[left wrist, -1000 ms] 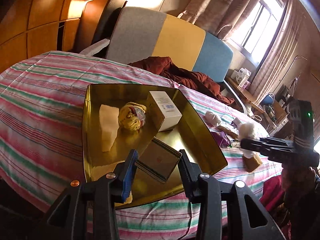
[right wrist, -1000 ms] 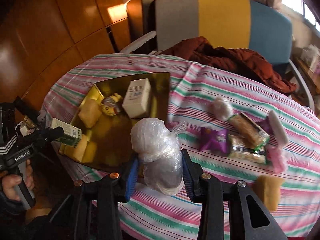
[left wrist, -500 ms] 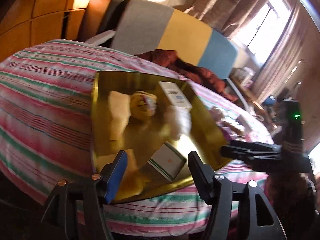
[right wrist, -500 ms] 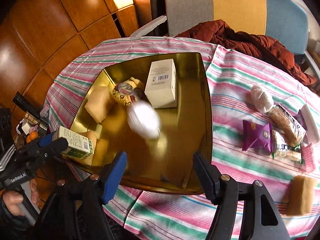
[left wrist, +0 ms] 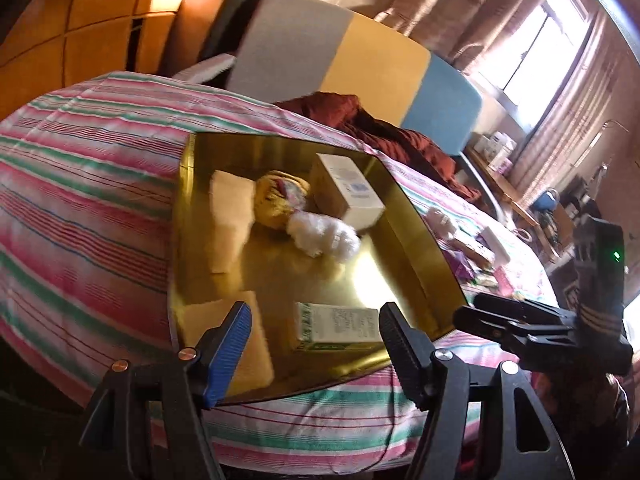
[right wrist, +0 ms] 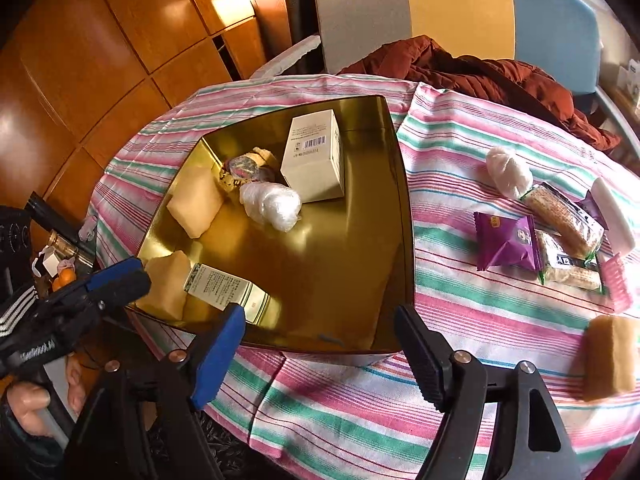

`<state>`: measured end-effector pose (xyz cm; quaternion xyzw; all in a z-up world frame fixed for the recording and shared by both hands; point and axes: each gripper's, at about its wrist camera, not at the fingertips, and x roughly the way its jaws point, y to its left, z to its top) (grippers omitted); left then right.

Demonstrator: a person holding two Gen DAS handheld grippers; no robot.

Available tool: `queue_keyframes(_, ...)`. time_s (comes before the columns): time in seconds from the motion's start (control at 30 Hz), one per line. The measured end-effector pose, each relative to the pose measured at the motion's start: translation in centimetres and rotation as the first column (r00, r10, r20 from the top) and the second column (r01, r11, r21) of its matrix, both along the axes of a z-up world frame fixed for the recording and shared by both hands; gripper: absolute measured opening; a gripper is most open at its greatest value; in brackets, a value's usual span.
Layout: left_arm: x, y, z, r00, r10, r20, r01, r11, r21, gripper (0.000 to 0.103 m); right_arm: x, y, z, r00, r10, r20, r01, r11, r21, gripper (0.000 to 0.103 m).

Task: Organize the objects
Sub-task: 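Place the green-white box in the gold tray with the left tool while the right tool drops the bundle there, then move the right tool over the loose items while the left tool reaches toward the purple snack packet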

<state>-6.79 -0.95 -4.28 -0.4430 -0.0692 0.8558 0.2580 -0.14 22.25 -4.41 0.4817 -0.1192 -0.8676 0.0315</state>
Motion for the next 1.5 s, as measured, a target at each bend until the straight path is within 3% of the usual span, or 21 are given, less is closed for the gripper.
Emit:
queue_keyframes(0.13,0.3,-0.4,1.4,0.99,0.098,-0.104,-0.11,0.987,-0.117,0.067,0.3,-0.5,0.3,0.999,0.005,-0.035,-0.005,1.0,0.016,0.081)
queue_keyframes(0.5,1.1,0.5,2.0,0.971,0.174,-0.167,-0.209,0.952,-0.224,0.067,1.7,-1.9,1.0,0.99,-0.015,-0.142,0.033,0.991,0.131,0.092)
queue_keyframes(0.83,2.4,2.2,2.4,0.968,0.121,-0.218,-0.178,0.949,-0.261,0.067,4.0,-2.7,3.2,0.929,-0.032,-0.368,0.156,0.938,0.311,0.103)
queue_keyframes(1.03,3.1,3.7,2.5,0.969,0.068,-0.239,-0.138,0.948,-0.286,0.067,3.9,-1.2,2.7,0.937,-0.074,-0.34,0.167,0.953,0.251,0.103)
queue_keyframes(1.5,3.8,6.5,1.3,0.983,-0.027,-0.18,-0.03,0.95,-0.31,0.067,5.9,3.5,0.9,0.932,-0.215,-0.291,0.275,0.943,0.187,0.103)
